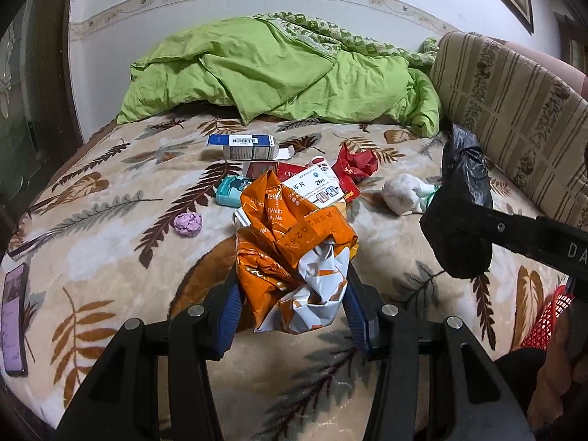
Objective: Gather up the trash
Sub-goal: 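Grasp the black plastic bag with the right gripper while the left gripper holds the wrapper, then drop the wrapper and black bag into the red wastebasket, opening both grippers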
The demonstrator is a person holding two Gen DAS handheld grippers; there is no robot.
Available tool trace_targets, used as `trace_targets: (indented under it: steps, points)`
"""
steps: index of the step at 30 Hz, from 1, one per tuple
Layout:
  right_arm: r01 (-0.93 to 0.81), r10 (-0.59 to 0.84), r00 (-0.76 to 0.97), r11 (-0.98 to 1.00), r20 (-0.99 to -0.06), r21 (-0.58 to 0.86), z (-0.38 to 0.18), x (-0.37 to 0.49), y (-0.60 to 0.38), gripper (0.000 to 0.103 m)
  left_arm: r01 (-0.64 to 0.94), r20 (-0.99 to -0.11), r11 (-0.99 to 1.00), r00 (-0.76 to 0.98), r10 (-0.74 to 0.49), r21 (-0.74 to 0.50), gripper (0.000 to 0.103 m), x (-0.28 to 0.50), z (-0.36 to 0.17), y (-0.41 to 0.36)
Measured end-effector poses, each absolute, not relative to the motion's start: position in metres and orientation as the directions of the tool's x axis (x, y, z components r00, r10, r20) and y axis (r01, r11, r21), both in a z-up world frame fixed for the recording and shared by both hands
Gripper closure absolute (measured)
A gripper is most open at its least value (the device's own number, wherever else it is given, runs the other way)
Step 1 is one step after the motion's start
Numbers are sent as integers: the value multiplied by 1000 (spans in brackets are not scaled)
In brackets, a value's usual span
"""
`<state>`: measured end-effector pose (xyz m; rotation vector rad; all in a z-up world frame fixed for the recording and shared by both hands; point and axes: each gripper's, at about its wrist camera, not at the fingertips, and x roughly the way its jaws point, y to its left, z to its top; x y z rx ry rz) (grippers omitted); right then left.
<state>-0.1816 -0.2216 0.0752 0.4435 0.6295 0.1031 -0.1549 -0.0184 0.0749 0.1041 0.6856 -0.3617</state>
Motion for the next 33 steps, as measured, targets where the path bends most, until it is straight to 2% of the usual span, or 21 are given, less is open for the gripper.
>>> trace_targets:
  steps: [9, 18, 27, 33]
  points:
    - [48, 244, 804, 882, -543, 468, 74, -198, -225, 61, 396, -642, 917, 694, -326, -38, 54, -165, 76, -25]
    - [82, 244, 820, 845, -517, 529, 92, -242, -256, 61, 520, -643, 851, 627, -440, -75, 54, -182, 91, -52]
    - [224, 79, 865, 823, -495, 522, 121, -344, -333, 61, 750, -640, 651, 443, -628, -119, 54, -212, 121, -137]
    - [403, -62, 824, 763, -563, 505, 107, -418, -380, 61, 869, -675, 458, 227, -702, -184, 54, -251, 118, -218]
